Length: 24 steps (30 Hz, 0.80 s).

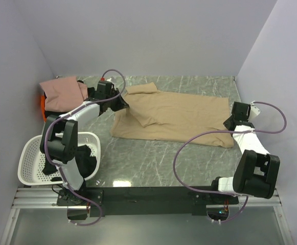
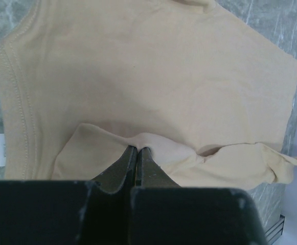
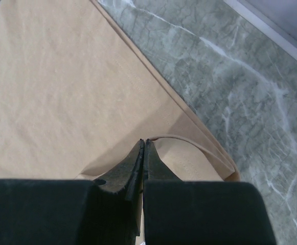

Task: Fold and stack the t-shirts
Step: Fold the tshirt

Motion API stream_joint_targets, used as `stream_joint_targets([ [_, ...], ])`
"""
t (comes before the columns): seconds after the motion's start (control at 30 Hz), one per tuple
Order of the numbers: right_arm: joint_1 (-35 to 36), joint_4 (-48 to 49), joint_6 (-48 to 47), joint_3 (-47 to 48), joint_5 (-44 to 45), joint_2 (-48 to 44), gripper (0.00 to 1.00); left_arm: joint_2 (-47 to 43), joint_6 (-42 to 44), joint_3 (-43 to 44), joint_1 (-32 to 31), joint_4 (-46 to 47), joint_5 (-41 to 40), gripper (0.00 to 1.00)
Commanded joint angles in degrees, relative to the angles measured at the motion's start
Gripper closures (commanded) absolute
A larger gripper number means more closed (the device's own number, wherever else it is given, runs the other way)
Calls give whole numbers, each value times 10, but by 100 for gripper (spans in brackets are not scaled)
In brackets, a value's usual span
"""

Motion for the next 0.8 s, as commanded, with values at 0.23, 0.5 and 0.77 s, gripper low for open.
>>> stream_joint_targets([
  [0.23, 7, 12, 13, 59, 80, 40, 100, -6, -13, -5, 16, 43, 6, 99],
  [0.5, 7, 25, 22, 75, 94, 91, 100, 25, -15, 26, 16, 50, 13, 100],
  [0.77, 6, 62, 7, 57, 64, 72, 67, -10, -14, 50, 16, 35, -37, 75],
])
